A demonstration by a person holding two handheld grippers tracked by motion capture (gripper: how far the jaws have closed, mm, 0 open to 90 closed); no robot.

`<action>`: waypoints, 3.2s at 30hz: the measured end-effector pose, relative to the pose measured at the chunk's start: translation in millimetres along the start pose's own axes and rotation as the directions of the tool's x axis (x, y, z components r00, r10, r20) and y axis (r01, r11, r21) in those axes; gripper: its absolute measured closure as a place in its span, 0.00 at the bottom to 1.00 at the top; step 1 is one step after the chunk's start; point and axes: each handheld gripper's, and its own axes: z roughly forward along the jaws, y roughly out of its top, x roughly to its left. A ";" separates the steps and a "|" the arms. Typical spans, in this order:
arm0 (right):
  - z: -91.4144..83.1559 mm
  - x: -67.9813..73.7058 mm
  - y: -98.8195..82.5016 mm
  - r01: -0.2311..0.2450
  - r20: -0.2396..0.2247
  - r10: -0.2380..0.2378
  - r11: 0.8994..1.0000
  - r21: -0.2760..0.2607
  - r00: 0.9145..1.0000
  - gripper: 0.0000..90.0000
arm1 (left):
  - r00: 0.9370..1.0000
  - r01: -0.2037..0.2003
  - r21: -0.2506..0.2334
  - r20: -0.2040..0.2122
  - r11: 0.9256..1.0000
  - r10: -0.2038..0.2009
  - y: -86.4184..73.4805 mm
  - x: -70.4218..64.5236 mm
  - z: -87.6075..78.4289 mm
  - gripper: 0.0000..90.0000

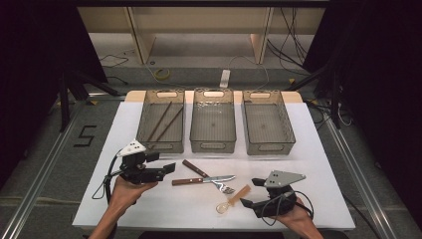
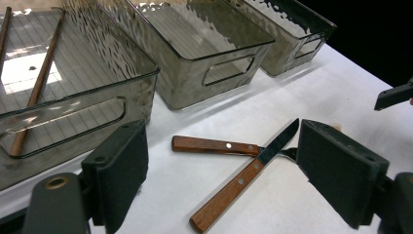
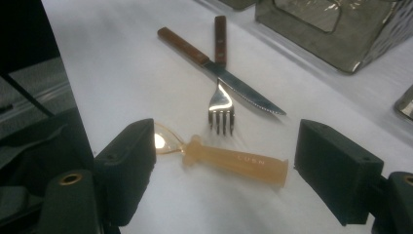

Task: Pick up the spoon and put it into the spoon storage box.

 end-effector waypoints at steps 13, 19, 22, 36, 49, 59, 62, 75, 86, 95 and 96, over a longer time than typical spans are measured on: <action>21.7 -8.4 17.9 0.172 -0.025 -0.170 0.968 0.181 0.985 0.28 | 0.998 -0.048 0.020 -0.026 0.999 0.049 -7.6 -7.0 -5.0 0.19; 38.4 -10.0 23.0 0.245 -0.067 -0.236 0.930 0.275 0.969 0.30 | 0.998 -0.050 0.016 -0.026 0.999 0.050 -8.2 -7.4 -6.8 0.19; 47.2 -11.9 23.8 0.272 -0.089 -0.257 0.912 0.306 0.962 0.31 | 0.999 -0.048 0.016 -0.023 0.999 0.048 -7.8 -7.2 -6.9 0.19; 64.5 -16.0 19.5 0.329 -0.144 -0.296 0.857 0.397 0.944 0.37 | 0.997 -0.072 0.032 -0.037 0.997 0.073 -7.7 -9.0 -5.8 0.20; 63.4 -14.5 21.7 0.335 -0.155 -0.298 0.837 0.432 0.942 0.45 | 0.994 -0.092 0.045 -0.047 0.995 0.094 -8.1 -10.9 -4.6 0.21; 63.5 -12.9 22.6 0.343 -0.170 -0.299 0.827 0.446 0.939 0.53 | 0.993 -0.104 0.056 -0.050 0.993 0.107 -8.6 -12.1 -3.9 0.22; 63.1 -11.1 23.1 0.353 -0.190 -0.299 0.822 0.447 0.935 0.60 | 0.993 -0.100 0.052 -0.052 0.994 0.103 -8.4 -12.0 -4.5 0.22; 61.6 -0.5 22.9 0.443 -0.237 -0.375 0.784 0.434 0.896 0.84 | 0.992 -0.115 0.058 -0.051 0.992 0.118 -8.4 -13.1 -4.3 0.23; 55.2 -1.8 24.3 0.448 -0.260 -0.371 0.804 0.390 0.892 0.85 | 0.992 -0.115 0.049 -0.038 0.992 0.117 -8.2 -12.5 -4.5 0.22; 44.9 -4.4 32.8 0.382 -0.220 -0.324 0.864 0.327 0.920 0.85 | 0.991 -0.130 0.005 -0.014 0.991 0.130 -7.8 -15.5 -6.7 0.21; 44.3 -5.2 34.2 0.370 -0.212 -0.315 0.872 0.320 0.925 0.85 | 0.992 -0.128 0.003 -0.015 0.992 0.128 -7.9 -15.7 -6.4 0.21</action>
